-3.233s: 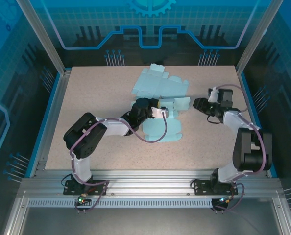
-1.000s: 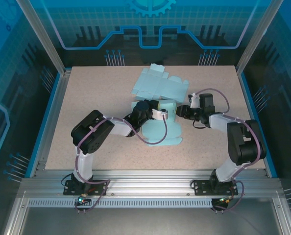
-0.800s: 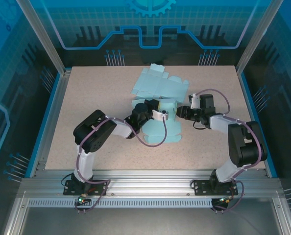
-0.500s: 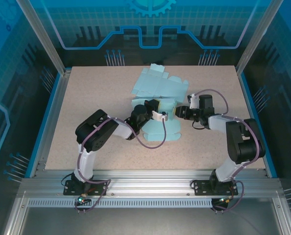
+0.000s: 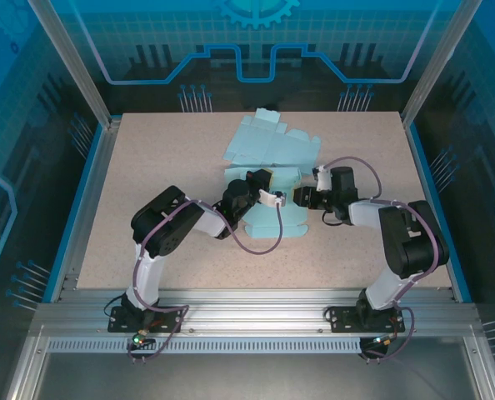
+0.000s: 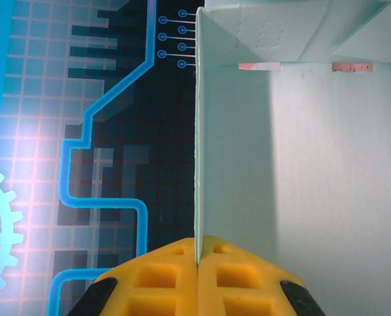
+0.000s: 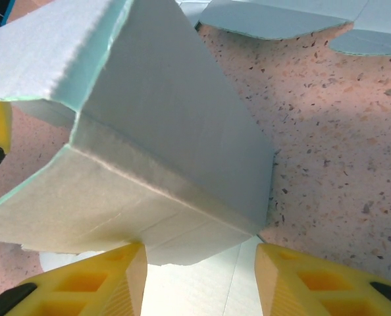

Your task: Fold the paper box

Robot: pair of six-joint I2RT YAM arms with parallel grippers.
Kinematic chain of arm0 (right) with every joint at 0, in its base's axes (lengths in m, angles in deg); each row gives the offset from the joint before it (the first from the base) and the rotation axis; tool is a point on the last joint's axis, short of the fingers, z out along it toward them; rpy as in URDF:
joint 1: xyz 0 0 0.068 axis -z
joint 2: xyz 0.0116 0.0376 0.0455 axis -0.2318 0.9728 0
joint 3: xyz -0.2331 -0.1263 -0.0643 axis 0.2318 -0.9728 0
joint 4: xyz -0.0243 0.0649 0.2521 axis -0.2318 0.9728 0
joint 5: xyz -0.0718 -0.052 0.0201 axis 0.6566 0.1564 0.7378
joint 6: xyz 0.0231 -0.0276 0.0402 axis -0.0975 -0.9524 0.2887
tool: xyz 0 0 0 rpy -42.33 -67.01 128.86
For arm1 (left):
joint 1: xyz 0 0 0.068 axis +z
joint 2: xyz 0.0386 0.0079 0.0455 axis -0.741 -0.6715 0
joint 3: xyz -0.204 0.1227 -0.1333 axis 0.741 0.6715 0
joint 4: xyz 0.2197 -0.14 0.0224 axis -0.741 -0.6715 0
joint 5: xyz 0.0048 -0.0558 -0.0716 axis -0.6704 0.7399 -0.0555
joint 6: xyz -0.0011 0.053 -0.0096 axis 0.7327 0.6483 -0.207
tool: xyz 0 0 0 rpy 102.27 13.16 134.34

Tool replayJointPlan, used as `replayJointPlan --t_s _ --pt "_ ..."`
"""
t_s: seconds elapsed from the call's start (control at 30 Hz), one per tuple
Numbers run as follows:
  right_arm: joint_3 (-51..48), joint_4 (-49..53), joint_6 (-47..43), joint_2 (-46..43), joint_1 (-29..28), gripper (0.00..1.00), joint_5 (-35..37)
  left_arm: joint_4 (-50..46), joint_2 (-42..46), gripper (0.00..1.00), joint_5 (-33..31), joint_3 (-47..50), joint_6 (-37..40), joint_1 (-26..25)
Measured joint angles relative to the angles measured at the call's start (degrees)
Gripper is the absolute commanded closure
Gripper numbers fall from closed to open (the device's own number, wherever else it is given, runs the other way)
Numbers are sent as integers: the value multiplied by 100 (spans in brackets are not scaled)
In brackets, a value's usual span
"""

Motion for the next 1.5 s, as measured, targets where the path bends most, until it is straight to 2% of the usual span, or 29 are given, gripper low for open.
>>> replayJointPlan --t_s 0.4,0.73,0.83,0.87,0.9,1.0,1.1,1.2,1.3,1.5 --pt "444 -11 -72 348 -293 54 859 22 0 100 7 11 46 -7" --pt "555 -129 -234 520 -664 65 1751 9 0 98 66 11 35 -11" --pt "555 -136 -295 531 -750 69 1998 7 0 89 59 11 -9 -17" --pt "555 -140 -315 531 -765 70 2070 7 0 84 57 11 -35 -17" --pt "555 -155 -341 533 -772 73 2116 4 0 73 57 11 -74 -20" --pt "562 -192 -396 533 -774 80 2223 26 -2 69 22 9 -151 -59" --pt "575 -188 -431 542 -796 84 2341 26 -4 59 -22 9 -249 -116" --pt "608 -160 -450 544 -822 86 2452 46 -4 27 -74 9 -280 -190" --pt "627 -129 -474 544 -863 87 2531 87 -4 3 -175 9 -404 -295" --pt "640 -46 -514 542 -946 88 2693 -48 415 1 -507 37 -1193 -463"
